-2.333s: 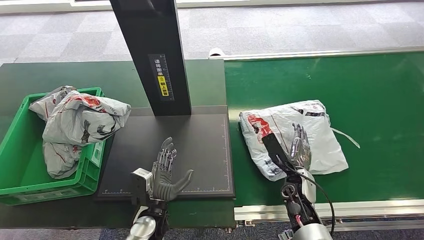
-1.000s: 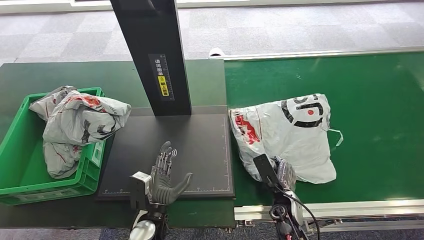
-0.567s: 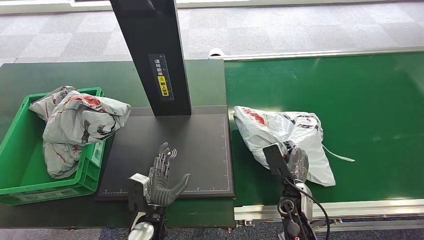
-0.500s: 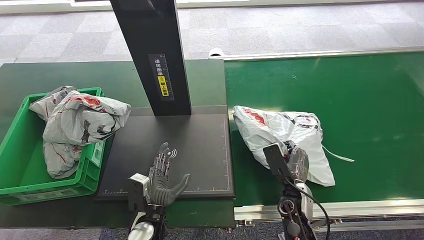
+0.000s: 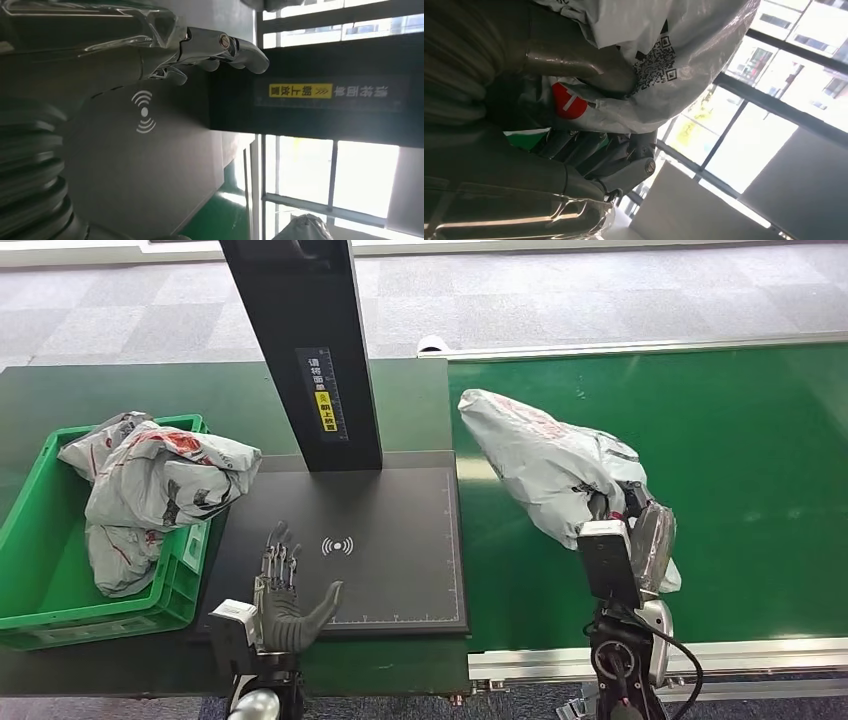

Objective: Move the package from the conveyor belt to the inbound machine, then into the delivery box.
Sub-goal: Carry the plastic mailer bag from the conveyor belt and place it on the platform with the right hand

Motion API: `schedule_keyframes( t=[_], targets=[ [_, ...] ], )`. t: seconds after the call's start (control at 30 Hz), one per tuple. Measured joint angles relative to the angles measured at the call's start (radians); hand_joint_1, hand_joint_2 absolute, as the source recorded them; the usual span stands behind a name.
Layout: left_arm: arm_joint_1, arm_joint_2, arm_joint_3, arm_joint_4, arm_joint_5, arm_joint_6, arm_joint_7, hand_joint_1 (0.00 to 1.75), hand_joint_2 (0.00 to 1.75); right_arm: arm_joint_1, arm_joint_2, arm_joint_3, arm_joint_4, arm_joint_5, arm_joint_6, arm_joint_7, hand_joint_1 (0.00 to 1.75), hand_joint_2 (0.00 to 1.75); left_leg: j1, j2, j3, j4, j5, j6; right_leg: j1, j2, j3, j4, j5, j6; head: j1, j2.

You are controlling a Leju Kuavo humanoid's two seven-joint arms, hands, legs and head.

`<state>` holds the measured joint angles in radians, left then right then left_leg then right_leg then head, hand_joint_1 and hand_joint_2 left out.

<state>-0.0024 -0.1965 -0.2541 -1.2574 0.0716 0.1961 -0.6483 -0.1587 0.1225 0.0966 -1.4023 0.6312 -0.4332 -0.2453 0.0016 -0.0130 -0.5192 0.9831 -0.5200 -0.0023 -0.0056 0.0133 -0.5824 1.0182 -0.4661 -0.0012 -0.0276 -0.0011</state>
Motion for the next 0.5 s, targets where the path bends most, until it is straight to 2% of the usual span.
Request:
schedule_keyframes(
  t=[0.17, 0.33, 0.5],
  targets=[
    [-0.020, 0.011, 0.061, -0.046, -0.029, 0.007, 0.002, 0.00, 1.75, -0.066, 0.015, 0.059, 0.033, -0.082, 0.122, -0.044, 1.75, 1.75, 0.000, 0.000, 0.000, 0.000, 0.002, -0.001, 0.000, 0.000, 0.001, 0.000, 0.001, -0.001, 0.000, 0.000],
    [-0.047, 0.014, 0.126, -0.088, -0.050, 0.013, 0.011, 0.00, 1.75, -0.158, 0.055, 0.136, 0.164, -0.119, 0.156, -0.076, 1.75, 1.75, 0.001, -0.001, 0.001, 0.000, 0.003, -0.001, 0.001, 0.000, 0.001, 0.001, 0.002, -0.001, 0.000, 0.000],
    [-0.071, 0.015, 0.182, -0.124, -0.062, 0.022, 0.015, 0.00, 1.75, -0.242, 0.099, 0.216, 0.280, -0.137, 0.213, -0.065, 1.75, 1.75, 0.001, 0.000, 0.001, 0.000, 0.003, -0.001, 0.002, 0.000, -0.001, 0.001, 0.002, -0.001, 0.000, 0.000]
  ],
)
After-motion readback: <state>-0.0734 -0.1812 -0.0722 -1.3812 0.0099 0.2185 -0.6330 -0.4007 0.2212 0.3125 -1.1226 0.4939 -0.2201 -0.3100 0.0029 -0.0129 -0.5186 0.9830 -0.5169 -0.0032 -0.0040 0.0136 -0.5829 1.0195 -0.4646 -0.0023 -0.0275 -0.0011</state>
